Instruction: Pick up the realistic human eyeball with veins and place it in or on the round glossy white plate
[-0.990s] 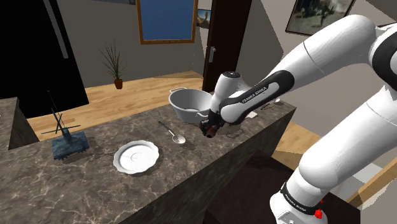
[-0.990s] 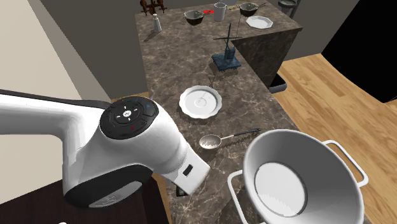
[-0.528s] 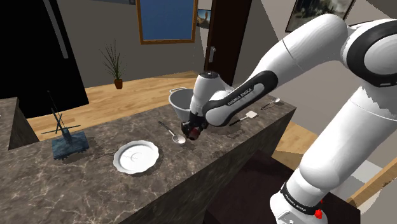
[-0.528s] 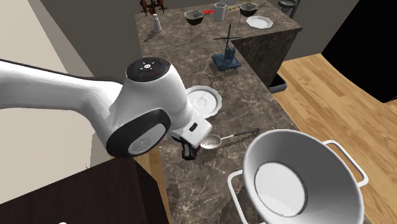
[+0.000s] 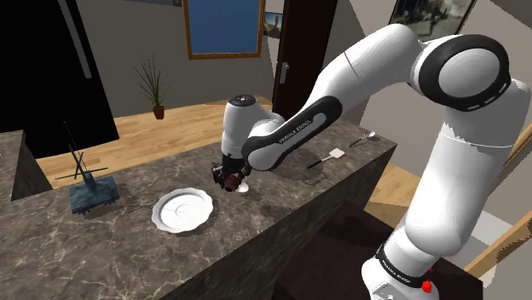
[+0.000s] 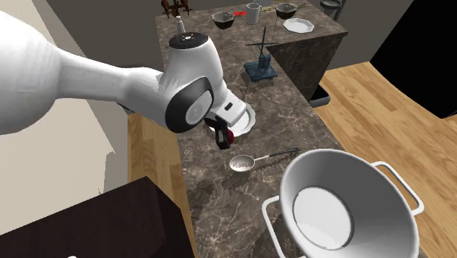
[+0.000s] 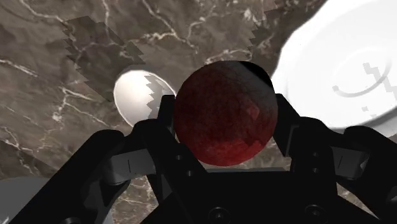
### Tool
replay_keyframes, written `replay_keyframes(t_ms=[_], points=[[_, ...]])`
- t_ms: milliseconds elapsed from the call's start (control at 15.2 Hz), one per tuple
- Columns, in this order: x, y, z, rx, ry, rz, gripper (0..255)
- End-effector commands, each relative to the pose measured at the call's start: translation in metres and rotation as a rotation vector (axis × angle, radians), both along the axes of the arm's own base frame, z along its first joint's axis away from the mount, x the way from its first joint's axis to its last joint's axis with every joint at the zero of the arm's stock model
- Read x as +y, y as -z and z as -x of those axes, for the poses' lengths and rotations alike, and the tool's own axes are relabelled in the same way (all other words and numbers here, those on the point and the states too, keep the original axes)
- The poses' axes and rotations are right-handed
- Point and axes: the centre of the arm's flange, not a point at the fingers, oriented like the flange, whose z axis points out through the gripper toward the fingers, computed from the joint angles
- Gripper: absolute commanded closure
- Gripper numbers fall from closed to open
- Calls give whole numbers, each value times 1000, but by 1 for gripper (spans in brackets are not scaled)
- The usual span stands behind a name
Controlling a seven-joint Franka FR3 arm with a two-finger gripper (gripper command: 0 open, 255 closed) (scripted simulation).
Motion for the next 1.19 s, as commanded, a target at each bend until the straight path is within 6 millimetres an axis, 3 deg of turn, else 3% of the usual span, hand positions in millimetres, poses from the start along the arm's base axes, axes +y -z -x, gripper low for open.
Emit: replay_keyframes(t_ms=[0, 726, 1122], points=[[23, -2, -16, 0, 2, 1, 255], [146, -2, -92, 0, 2, 1, 255], [146, 30, -92, 0, 2, 1, 255]])
